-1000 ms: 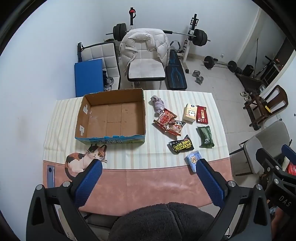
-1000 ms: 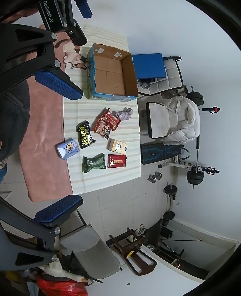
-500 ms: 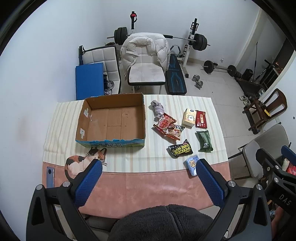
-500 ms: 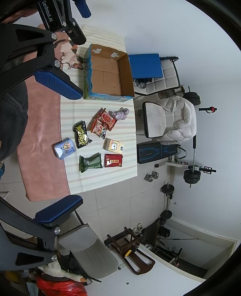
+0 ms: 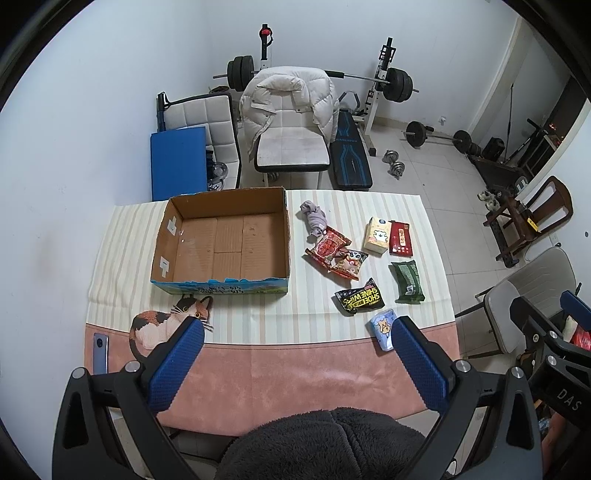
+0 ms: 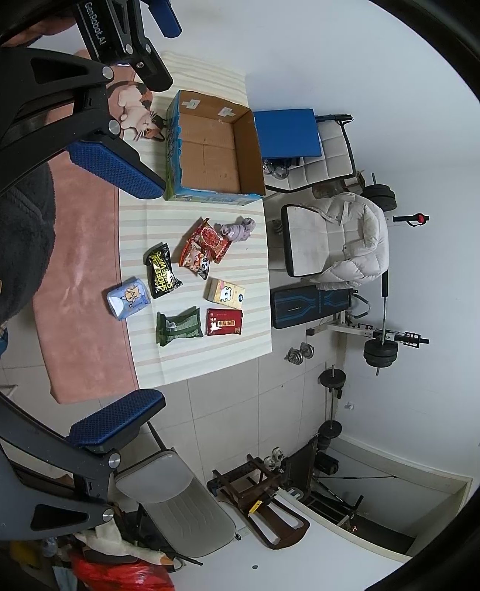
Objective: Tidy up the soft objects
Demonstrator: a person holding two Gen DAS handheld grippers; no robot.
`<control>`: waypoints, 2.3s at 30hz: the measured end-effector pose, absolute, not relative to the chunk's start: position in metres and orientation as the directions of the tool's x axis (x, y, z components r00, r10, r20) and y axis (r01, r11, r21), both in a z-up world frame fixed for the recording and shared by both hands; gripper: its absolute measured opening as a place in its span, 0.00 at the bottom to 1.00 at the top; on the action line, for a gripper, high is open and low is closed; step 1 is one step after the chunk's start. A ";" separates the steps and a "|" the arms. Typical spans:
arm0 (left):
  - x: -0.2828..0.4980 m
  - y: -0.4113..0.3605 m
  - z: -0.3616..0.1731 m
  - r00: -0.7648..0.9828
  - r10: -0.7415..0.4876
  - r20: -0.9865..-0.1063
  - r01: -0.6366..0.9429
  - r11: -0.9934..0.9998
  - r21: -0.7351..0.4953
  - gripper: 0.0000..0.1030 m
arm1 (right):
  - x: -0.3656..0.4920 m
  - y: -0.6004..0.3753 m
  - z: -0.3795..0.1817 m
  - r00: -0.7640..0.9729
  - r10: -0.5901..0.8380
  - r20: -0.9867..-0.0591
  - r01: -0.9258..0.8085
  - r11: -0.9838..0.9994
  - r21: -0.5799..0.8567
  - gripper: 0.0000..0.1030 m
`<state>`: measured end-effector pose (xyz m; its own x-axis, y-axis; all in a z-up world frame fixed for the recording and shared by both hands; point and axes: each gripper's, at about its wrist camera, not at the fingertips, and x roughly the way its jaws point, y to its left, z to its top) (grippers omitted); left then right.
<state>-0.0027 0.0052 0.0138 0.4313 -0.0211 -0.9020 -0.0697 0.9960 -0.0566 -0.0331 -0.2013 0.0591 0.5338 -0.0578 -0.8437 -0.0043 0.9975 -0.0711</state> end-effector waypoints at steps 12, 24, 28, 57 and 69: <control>-0.002 0.004 0.017 0.439 -0.025 -0.898 -0.068 0.996 -0.061 1.00 | -0.031 -0.201 0.063 0.537 -0.057 -0.842 0.000 0.998 -0.067 1.00; 0.000 0.001 0.021 0.447 -0.022 -0.894 -0.068 0.996 -0.058 1.00 | -0.028 -0.199 0.069 0.547 -0.058 -0.835 0.002 0.998 -0.068 1.00; 0.001 -0.002 0.022 0.452 -0.023 -0.892 -0.062 0.997 -0.056 1.00 | -0.025 -0.198 0.071 0.548 -0.058 -0.835 0.004 0.998 -0.066 1.00; -0.001 -0.003 0.018 0.461 -0.041 -0.887 -0.046 0.997 -0.070 1.00 | -0.023 -0.202 0.074 0.556 -0.051 -0.830 0.019 0.999 -0.048 1.00; 0.131 -0.049 -0.092 0.320 0.026 -0.947 0.104 0.993 0.063 1.00 | 0.075 -0.278 -0.068 0.335 -0.049 -0.941 0.132 0.991 -0.005 1.00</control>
